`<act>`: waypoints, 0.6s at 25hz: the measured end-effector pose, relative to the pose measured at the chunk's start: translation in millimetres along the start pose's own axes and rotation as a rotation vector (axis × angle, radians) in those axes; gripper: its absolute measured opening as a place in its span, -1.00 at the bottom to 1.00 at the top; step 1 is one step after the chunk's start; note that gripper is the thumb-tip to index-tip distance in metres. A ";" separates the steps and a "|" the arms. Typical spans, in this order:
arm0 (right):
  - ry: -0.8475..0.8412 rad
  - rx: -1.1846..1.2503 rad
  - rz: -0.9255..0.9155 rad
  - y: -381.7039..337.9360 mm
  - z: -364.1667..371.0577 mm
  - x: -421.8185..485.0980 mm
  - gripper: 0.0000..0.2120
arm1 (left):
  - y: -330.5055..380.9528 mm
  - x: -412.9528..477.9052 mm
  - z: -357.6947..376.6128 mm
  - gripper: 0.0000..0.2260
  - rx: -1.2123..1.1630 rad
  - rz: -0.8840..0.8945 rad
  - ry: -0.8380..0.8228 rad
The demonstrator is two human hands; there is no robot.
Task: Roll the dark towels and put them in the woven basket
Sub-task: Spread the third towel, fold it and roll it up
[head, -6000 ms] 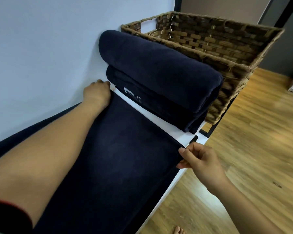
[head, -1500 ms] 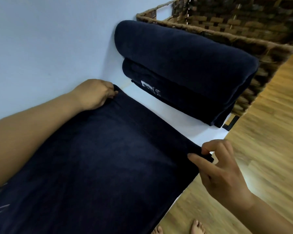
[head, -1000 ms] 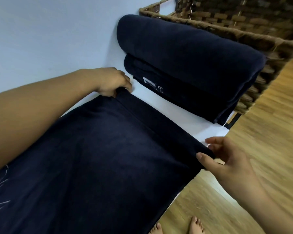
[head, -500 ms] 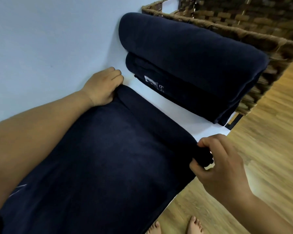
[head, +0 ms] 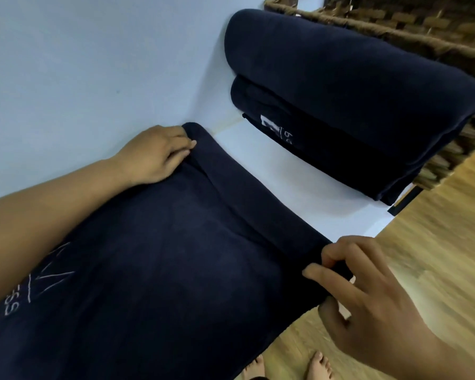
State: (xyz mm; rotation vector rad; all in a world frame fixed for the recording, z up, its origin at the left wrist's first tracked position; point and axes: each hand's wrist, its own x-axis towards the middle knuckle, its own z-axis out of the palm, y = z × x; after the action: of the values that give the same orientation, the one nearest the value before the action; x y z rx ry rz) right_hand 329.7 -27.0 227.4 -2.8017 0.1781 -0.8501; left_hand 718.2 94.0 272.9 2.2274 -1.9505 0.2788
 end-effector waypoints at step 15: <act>-0.159 0.579 0.837 -14.5 -19.0 19.4 -0.65 | 9.7 83.4 -27.9 -0.44 -0.039 -0.069 -0.721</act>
State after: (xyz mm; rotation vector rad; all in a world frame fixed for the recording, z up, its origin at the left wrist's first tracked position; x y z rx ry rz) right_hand 335.9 -19.5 256.6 -1.9471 0.8447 -0.3765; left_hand 718.5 19.6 320.7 2.5864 -2.1254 -0.6591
